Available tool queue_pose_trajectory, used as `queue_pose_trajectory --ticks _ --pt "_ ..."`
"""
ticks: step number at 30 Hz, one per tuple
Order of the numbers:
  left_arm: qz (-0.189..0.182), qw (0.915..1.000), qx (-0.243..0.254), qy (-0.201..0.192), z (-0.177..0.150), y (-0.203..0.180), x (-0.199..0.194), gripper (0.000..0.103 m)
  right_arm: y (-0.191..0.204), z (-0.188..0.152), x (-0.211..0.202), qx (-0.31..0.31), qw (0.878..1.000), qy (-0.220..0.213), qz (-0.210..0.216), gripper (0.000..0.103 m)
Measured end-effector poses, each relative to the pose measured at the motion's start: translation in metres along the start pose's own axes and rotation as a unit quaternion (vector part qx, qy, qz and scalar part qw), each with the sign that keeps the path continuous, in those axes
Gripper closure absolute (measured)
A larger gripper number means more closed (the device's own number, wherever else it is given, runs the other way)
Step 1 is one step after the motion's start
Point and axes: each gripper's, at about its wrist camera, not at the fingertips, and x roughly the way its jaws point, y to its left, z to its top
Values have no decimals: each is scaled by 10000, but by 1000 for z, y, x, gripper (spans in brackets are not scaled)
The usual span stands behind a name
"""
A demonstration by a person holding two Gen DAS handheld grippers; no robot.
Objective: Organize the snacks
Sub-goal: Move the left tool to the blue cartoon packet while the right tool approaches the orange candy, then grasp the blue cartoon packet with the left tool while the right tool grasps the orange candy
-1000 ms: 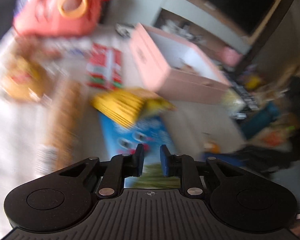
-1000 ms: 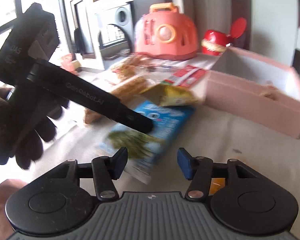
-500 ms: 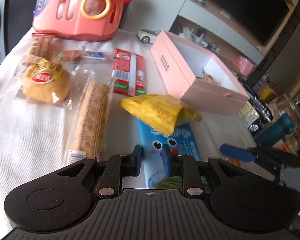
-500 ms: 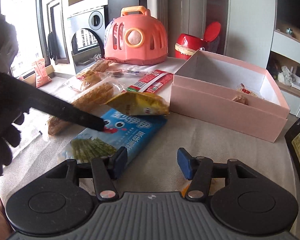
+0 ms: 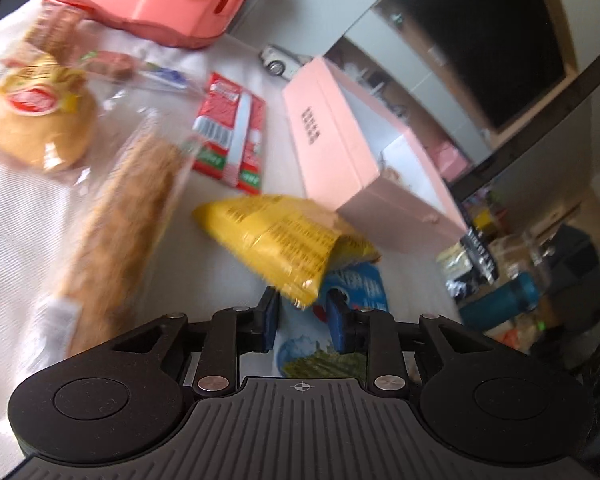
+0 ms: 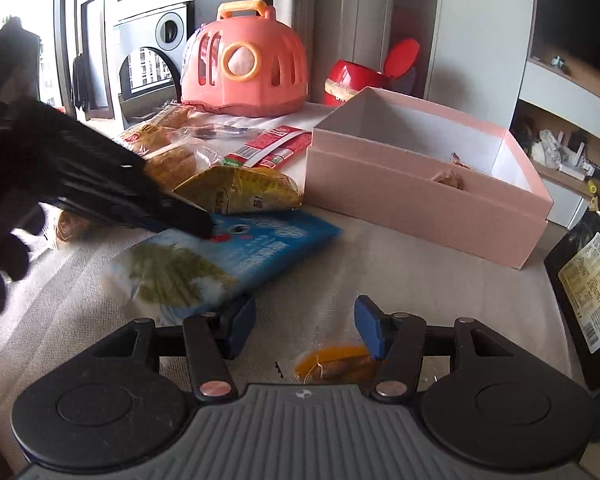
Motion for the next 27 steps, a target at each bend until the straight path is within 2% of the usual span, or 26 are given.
queue_pose_trajectory --ticks 4,9,11,15,20,25,27 --pt "-45 9999 43 121 4 -5 3 74 2 -1 -1 -100 9999 -25 -39 48" --pt "-53 9995 230 197 -8 -12 -15 74 1 0 -18 -275 9994 -124 -178 48" --pt "11 9995 227 207 -12 -11 -17 76 -4 1 -27 -245 9991 -205 -264 48" --pt "-106 9994 115 302 -19 -11 -14 76 -15 4 -41 42 9983 -396 -422 48" --pt "-176 9987 309 366 -26 -19 -10 75 -10 -2 -25 -38 9990 -131 -427 48" --pt "-495 9984 -83 250 -25 -12 5 75 -13 -8 -22 127 9992 -159 -353 48" --pt "-512 9984 -115 198 -23 -15 11 75 -14 -9 -20 200 9992 -165 -300 48"
